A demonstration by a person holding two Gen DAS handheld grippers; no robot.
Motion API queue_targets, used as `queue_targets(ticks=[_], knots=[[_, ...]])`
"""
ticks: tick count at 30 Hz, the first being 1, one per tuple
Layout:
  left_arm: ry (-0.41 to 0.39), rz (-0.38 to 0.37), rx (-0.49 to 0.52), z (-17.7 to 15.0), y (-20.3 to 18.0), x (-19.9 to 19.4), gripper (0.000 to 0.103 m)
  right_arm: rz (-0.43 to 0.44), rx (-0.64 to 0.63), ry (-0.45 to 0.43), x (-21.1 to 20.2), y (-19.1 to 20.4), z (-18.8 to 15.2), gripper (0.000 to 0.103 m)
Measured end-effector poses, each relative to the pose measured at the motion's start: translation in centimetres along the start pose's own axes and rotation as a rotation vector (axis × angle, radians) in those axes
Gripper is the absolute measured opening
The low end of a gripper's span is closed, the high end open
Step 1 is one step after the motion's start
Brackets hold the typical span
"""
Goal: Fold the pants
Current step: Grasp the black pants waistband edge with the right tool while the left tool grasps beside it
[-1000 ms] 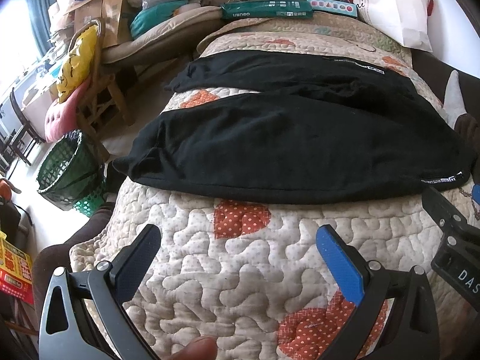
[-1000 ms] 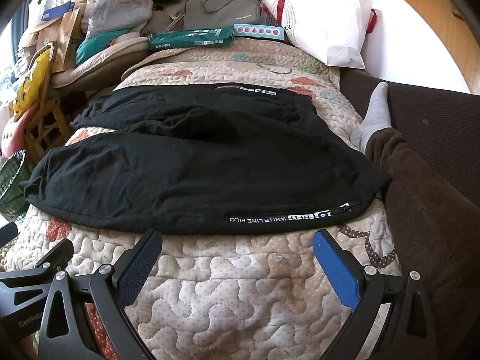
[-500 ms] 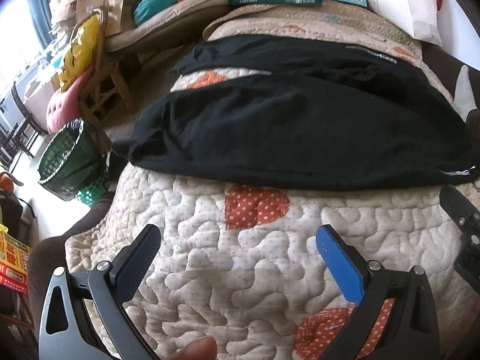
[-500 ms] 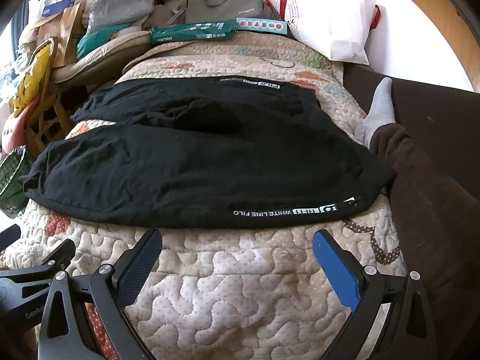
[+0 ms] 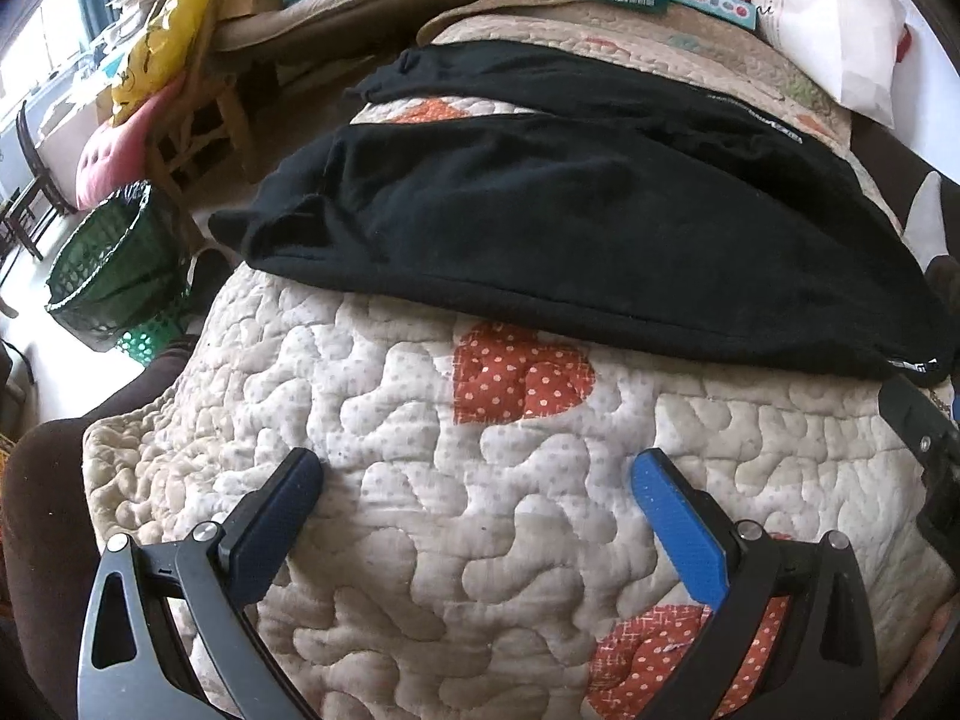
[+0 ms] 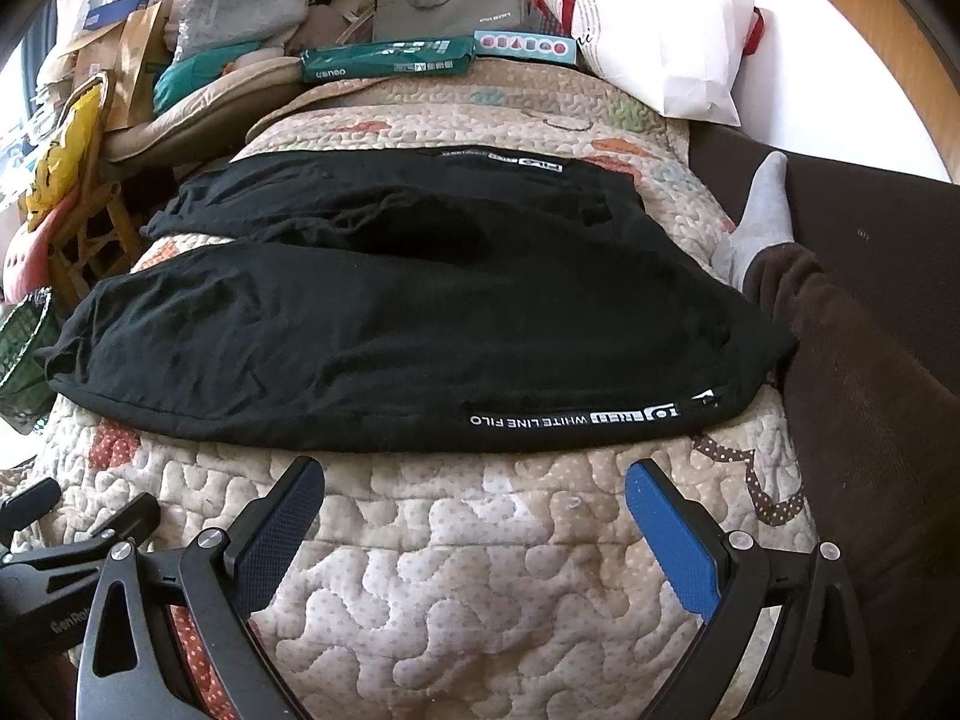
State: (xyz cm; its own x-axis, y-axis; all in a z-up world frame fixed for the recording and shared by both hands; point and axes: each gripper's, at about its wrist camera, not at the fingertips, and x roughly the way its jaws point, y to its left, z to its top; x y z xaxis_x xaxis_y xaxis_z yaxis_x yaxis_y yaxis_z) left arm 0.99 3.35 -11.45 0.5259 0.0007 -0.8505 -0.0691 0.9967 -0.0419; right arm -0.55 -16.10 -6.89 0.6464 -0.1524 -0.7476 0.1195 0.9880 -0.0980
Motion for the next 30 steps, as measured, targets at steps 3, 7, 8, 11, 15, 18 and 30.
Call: queue_targets(ticks=[3, 7, 8, 11, 15, 18, 30], knots=[[0.005, 0.008, 0.033, 0.0, -0.2, -0.1, 0.103, -0.011, -0.016, 0.000, -0.1, 0.4, 0.1, 0.102], [0.013, 0.021, 0.028, 1.2, 0.5, -1.0, 0.101, 0.002, -0.046, -0.012, -0.5, 0.9, 0.2, 0.102], [-0.011, 0.019, 0.014, 1.7, 1.0, -1.8, 0.101, -0.001, -0.050, -0.021, -0.9, 0.8, 0.5, 0.102], [-0.081, -0.033, -0.008, 3.9, 2.6, -4.3, 0.101, 0.026, -0.028, -0.075, -2.5, -0.2, 2.3, 0.101], [-0.182, -0.018, 0.005, 8.1, 4.5, -6.3, 0.101, 0.149, -0.017, -0.160, -4.5, -2.4, 7.0, 0.102], [-0.188, -0.034, -0.016, 12.2, 6.1, -5.7, 0.101, 0.286, -0.019, -0.086, -2.9, -4.0, 11.1, 0.102], [-0.097, -0.161, 0.114, 27.5, 6.3, 4.6, 0.098, 0.335, -0.012, 0.120, 11.3, -11.5, 23.0, 0.093]])
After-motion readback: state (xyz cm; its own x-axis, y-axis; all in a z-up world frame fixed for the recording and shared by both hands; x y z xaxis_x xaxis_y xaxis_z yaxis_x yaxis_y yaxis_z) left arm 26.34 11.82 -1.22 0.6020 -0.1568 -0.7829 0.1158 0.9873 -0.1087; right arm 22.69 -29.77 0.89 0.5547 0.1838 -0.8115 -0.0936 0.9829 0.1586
